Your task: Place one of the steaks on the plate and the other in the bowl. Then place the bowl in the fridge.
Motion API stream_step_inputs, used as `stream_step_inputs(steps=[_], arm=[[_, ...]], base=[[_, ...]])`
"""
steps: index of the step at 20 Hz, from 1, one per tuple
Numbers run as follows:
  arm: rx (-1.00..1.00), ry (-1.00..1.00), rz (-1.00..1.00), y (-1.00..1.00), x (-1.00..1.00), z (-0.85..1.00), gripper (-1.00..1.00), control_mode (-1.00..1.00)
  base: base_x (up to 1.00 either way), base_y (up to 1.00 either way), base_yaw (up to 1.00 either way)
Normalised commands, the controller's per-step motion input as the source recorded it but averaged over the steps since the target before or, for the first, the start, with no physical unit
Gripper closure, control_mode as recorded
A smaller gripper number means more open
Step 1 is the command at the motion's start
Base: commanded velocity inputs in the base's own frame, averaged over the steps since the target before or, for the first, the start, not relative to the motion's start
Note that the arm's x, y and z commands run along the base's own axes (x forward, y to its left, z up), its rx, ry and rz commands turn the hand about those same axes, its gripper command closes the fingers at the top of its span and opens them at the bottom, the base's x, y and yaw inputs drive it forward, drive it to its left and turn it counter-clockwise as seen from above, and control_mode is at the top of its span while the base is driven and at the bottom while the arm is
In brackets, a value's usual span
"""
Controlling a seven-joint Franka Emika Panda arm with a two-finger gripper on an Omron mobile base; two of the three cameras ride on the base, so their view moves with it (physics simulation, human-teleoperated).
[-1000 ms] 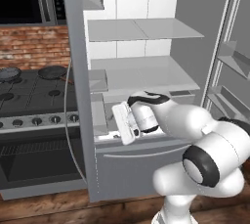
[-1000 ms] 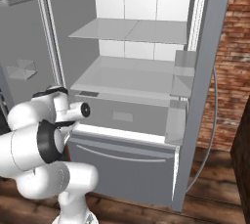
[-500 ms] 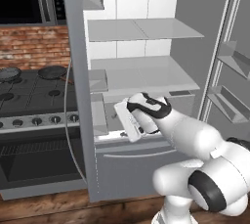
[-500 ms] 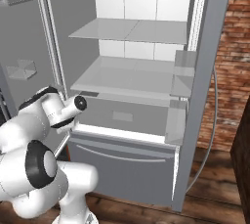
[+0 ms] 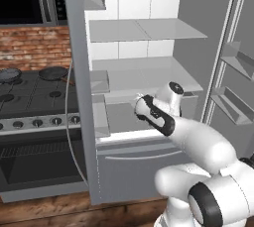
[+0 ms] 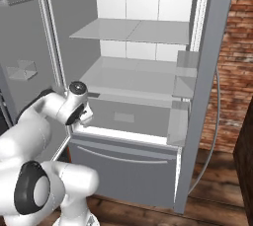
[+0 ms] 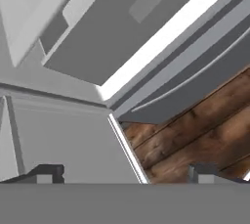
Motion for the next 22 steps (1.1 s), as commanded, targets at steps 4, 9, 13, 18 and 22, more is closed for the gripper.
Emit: stream_step_inputs(steps=[4,9,13,18,22], arm=[[-0.70,0.07,0.31,-0.99,0.25,0.54,-1.00,-1.00],[-0.63,0.14,0.27,-0.79,-0.24,0.43,-1.00,-1.00],[-0.15,0.19,0.14,-0.11,-0.51,0.08,-1.00,-1.00],[0.01,0.00,0.00,-0.02,-0.02,-0.01,-1.00,-1.00],[0.12,0.00,0.02,0.11,-0.25,0.15,-1.00,-1.00]], base=[[0.00,0.00,0.00],[0.00,0.00,0.00],[0.00,0.00,0.00],[0.00,0.00,0.00],[0.00,0.00,0.00]])
